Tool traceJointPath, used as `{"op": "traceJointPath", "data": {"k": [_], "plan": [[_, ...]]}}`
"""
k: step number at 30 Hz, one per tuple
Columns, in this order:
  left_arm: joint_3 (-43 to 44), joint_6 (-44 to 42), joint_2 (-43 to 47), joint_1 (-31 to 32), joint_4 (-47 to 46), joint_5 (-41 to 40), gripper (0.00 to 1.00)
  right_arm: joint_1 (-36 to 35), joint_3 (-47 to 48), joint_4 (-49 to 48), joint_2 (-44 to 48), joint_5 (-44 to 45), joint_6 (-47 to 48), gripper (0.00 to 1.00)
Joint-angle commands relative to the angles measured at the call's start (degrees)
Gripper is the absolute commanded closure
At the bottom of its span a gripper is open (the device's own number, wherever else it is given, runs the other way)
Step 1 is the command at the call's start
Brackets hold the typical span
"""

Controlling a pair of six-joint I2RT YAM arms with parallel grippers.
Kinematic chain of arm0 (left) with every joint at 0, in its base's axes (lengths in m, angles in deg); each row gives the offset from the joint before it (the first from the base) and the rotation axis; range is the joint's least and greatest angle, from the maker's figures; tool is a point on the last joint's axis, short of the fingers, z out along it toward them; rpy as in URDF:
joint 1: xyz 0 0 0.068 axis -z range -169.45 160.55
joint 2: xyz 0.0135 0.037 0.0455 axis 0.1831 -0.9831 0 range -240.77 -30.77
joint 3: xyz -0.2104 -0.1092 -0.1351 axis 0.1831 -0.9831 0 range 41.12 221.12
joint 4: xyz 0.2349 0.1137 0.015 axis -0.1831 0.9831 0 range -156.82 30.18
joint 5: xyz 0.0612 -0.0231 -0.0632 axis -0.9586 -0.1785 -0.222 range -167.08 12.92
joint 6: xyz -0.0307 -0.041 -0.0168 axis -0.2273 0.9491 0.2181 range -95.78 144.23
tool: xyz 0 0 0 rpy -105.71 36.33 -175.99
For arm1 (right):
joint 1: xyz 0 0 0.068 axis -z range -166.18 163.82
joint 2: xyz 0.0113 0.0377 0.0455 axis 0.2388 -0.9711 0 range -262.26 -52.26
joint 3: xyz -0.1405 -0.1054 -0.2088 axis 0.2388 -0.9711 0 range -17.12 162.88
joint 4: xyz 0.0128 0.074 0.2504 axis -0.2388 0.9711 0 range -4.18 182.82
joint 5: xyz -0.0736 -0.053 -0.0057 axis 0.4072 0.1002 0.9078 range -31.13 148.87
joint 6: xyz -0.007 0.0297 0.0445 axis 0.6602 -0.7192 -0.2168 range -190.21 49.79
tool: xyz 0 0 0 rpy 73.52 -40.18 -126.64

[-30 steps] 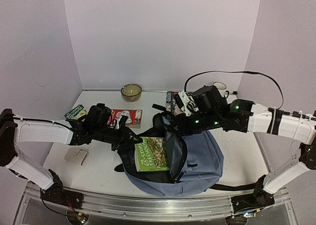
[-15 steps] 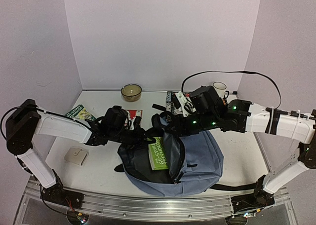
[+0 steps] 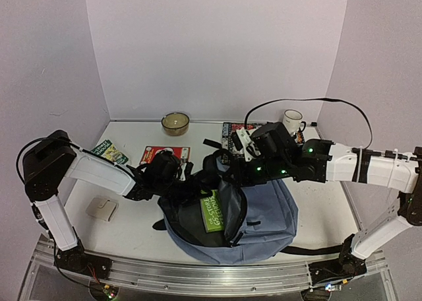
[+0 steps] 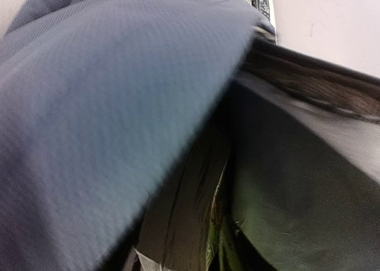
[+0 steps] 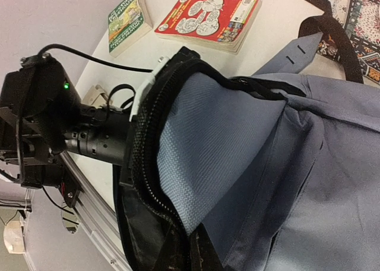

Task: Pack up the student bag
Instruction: Place the book in the largest pocket of the bag, then move the book to the center of the board.

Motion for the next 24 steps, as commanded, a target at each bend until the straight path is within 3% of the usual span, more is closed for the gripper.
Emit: {"op": "traceJointPath", "data": {"k": [1,7,15,19,24], "plan": [[1.37,-2.75,2.26,0.04,-3.02,-3.08,0.45,-0.17,-2.11,-1.71,0.31,2.83,-1.54,1.0],[1.22,-4.4,4.25,0.04,-0.02,-5.48,0.38,-0.06,-4.01,-1.54,-1.41,4.86,-2.88,1.0],[3.44,-5.56,2.28,0.12,1.44,-5.49,0.47,-0.06,-5.06,-1.5,-0.81,7.54,-3.55,1.0],[3.43,-7.72,6.59,0.13,4.91,-7.95,0.4,-0.08,-6.35,-1.43,-0.49,9.33,-4.22,1.0],[6.13,-12.73,14.22,-0.08,17.16,-16.57,0.3,-0.02,-7.97,-1.37,-2.52,10.12,-5.09,0.99]]}}
